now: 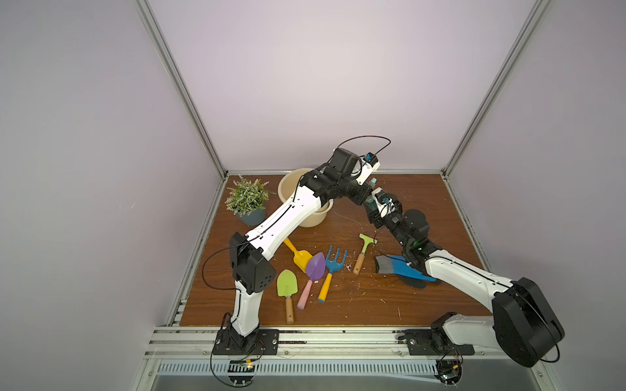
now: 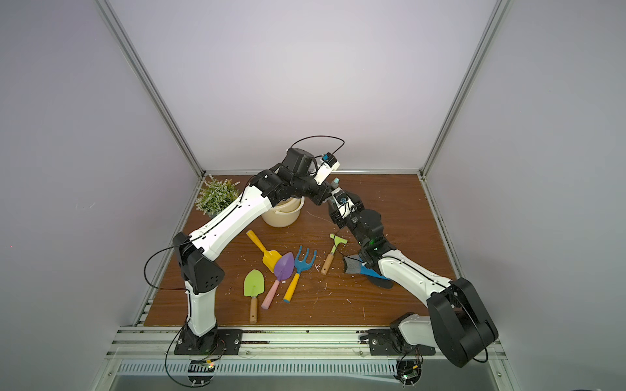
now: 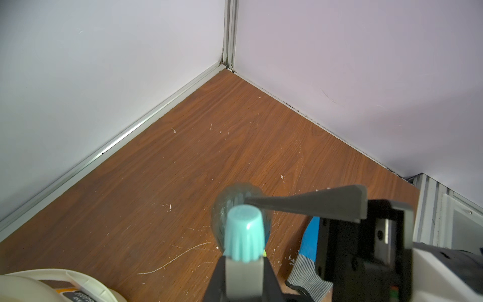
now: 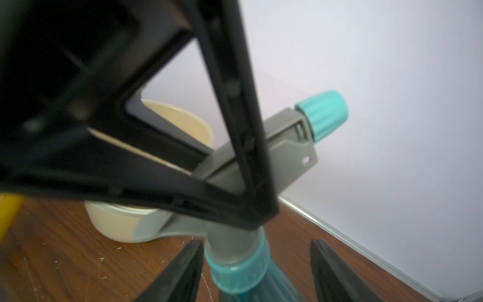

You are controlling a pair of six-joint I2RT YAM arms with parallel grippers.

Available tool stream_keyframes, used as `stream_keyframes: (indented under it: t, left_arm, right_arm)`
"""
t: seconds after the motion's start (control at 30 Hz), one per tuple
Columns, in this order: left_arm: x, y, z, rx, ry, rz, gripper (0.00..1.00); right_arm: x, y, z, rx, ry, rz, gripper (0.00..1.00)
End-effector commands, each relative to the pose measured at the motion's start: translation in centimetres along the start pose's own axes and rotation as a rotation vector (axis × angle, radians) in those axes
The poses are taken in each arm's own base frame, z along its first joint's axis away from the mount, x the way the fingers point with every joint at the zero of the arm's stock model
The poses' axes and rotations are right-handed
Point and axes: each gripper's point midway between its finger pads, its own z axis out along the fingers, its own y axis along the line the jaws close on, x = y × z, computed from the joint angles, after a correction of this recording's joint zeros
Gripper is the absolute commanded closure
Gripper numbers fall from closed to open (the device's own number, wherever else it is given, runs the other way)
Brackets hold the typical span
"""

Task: Organize the gardening tools
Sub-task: Pick up the gardening tool from the center of the board, then place the gardening tool at the center of the board.

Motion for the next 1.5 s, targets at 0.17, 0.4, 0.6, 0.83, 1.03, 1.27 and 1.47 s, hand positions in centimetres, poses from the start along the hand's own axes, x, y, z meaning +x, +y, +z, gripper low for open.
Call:
stream_keyframes:
  t: [0.17,0.4,0.6,0.83,1.03,1.27,1.47]
  left_arm:
    - [-1.5,-0.1,-1.9,-0.005,-0.047,0.001,1.0]
    - [-2.0,1.5,-1.8,-0.074,-0.057,-0.014,0.73]
    - [-2.6,5.6,-3.7,-0.267,-0.087,-0.099,0.51]
    - [-1.8,10.1,-8.7,-0.498,-0.14,-0.178,0.48]
    - [1.3,10.7,-13.2,-0.564,-0.315,-0.275,0.35]
    - [7.4,10.5,-14.9,-0.601,-0.296,-0.364,0.35]
    - [10.5,10.2,-16.5,-0.633,-0.305,-0.404,0.34]
  right_arm:
    - [-4.0,-0.3,0.4,0.002,-0.12,-0.005,0.6]
    - [-3.4,-0.4,1.1,0.012,-0.091,0.003,0.8]
    - [-3.0,-1.5,2.1,0.065,-0.108,0.071,0.81]
    - [-2.2,-2.0,4.6,0.064,-0.149,0.187,0.81]
    - [-2.4,-3.5,7.2,0.068,-0.255,0.337,0.81]
    - [-1.7,-3.4,10.9,0.037,-0.306,0.428,0.8]
    - [0.2,-2.6,13.0,0.027,-0.292,0.456,0.8]
